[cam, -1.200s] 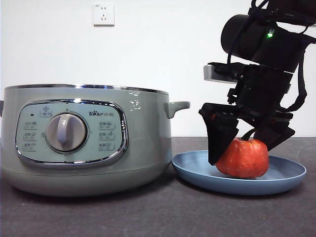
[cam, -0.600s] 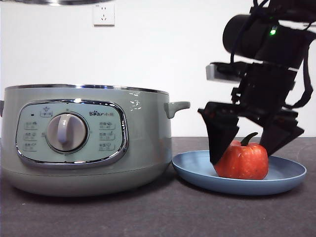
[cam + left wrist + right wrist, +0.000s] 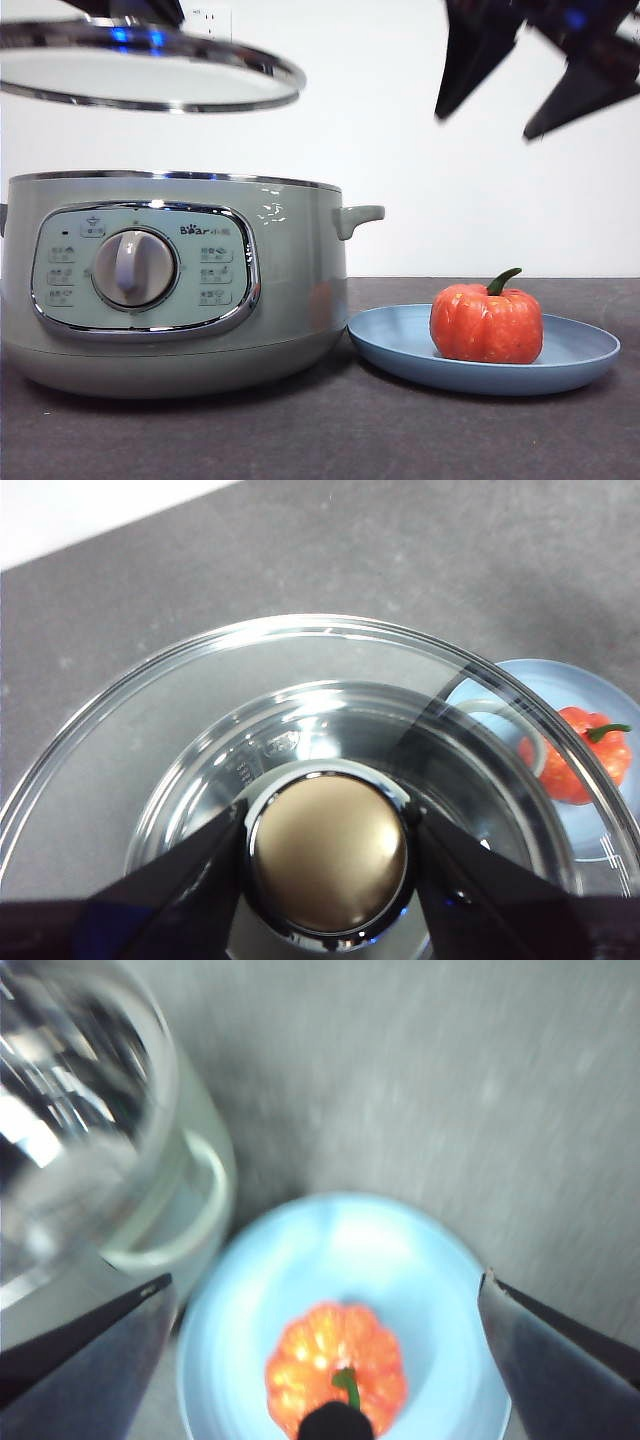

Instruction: Take the pumpkin out from the steamer,put the pumpkin in the blue plate,close the lid

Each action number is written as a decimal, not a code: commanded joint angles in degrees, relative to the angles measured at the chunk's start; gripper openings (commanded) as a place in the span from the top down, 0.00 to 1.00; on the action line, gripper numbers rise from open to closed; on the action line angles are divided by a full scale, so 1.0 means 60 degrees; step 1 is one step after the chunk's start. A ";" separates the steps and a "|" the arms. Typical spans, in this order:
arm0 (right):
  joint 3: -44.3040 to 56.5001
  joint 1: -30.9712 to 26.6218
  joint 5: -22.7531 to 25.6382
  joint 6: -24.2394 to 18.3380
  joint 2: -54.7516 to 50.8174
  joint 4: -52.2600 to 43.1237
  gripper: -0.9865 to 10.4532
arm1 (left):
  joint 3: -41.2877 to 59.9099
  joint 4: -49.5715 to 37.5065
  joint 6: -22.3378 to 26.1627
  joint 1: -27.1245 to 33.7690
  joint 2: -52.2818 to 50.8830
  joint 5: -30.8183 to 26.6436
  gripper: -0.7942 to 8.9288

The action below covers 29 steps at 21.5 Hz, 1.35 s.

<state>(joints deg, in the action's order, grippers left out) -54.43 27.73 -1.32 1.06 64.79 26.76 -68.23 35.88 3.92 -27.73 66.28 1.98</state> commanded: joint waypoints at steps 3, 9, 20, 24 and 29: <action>-0.0044 -0.0007 0.0044 0.0182 -0.1042 -0.0029 0.47 | -0.0106 -0.0856 -0.0018 -0.0015 0.0623 0.0506 0.93; -0.0044 -0.0069 0.0055 0.0255 -0.1515 -0.0015 0.47 | -0.0106 -0.0969 -0.0015 -0.0015 0.1446 0.0499 0.93; -0.0044 -0.0069 0.0055 0.0251 -0.1512 -0.0025 0.47 | -0.0102 -0.0459 -0.0015 -0.0022 0.2011 0.0612 0.93; -0.0044 -0.0069 0.0058 0.0251 -0.1512 -0.0022 0.47 | -0.0102 -0.0546 -0.0015 -0.0022 0.2255 0.0954 0.93; -0.0044 -0.0066 0.0055 0.0255 -0.1512 -0.0018 0.47 | -0.0102 -0.0168 0.0029 -0.0022 0.2473 0.0951 0.93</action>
<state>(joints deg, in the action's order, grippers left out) -54.50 27.35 -1.26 2.00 55.70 27.03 -69.12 34.83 3.90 -27.79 79.90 6.83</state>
